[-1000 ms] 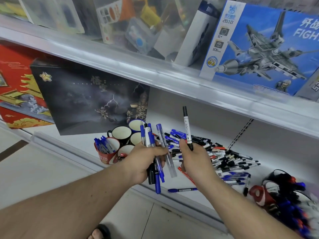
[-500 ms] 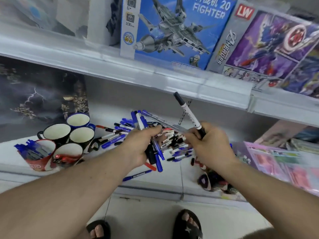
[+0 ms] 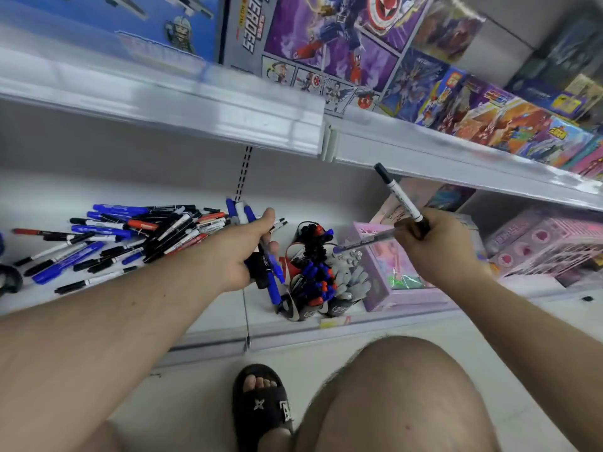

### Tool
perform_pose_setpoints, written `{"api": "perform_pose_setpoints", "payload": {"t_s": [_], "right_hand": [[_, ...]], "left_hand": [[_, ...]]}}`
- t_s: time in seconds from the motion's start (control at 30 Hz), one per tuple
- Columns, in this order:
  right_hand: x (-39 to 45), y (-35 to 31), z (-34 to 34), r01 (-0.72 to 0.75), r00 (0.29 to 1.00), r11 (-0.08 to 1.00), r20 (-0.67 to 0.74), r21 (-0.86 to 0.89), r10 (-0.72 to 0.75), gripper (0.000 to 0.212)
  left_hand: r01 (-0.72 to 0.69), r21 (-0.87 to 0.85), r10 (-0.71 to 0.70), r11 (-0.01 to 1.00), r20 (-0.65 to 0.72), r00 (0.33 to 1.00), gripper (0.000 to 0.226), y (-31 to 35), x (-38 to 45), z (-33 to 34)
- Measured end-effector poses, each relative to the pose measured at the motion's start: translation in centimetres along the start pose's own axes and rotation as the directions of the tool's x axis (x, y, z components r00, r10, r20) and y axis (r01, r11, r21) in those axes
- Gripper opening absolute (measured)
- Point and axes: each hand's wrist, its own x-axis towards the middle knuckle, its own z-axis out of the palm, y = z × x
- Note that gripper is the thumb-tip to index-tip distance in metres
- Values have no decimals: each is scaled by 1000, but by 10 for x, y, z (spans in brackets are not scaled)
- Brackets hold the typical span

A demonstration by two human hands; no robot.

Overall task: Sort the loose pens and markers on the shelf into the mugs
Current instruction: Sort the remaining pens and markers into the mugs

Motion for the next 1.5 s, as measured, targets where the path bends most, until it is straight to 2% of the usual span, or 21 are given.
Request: {"api": "perform_pose_setpoints", "payload": {"t_s": [0.13,0.37,0.53,0.6,0.73,0.93,1.07,1.23,1.37,1.5], "right_hand": [[7,37,30,-74,996,992,42,-105,79,14],[15,67,83,-44,988,982,138,-182,70,17],[17,79,122,-50,977,980,195,-192,88,9],[15,81,140,-55,981,980,173,-190,89,12],[19,84,157,-156,985,983,65,-98,162,9],[20,93,157,-153,983,985,86,-80,160,15],[11,102,160,-159,987,985,-10,-71,159,14],[-4,105,180,-194,958,964,175,-184,226,8],[6,98,187,-282,933,951,195,-127,303,11],[11,100,194,-254,952,959,143,-127,271,6]], "left_hand": [[47,-27,-48,999,-44,998,28,-4,8,-1],[6,-44,-10,999,-76,997,23,-6,15,-2],[-27,9,28,1000,-39,999,15,-4,17,-7],[-30,6,30,1000,-29,999,11,-4,18,-8],[-34,25,34,999,-18,999,13,-5,21,-6],[-39,51,41,998,-34,999,8,-6,25,-8],[-42,68,44,997,-35,998,10,-7,26,-7],[-32,91,35,995,-31,999,11,-9,25,-5],[-33,73,36,997,-38,999,9,-8,25,-6],[-32,59,34,998,-37,999,6,-6,26,-10]]}}
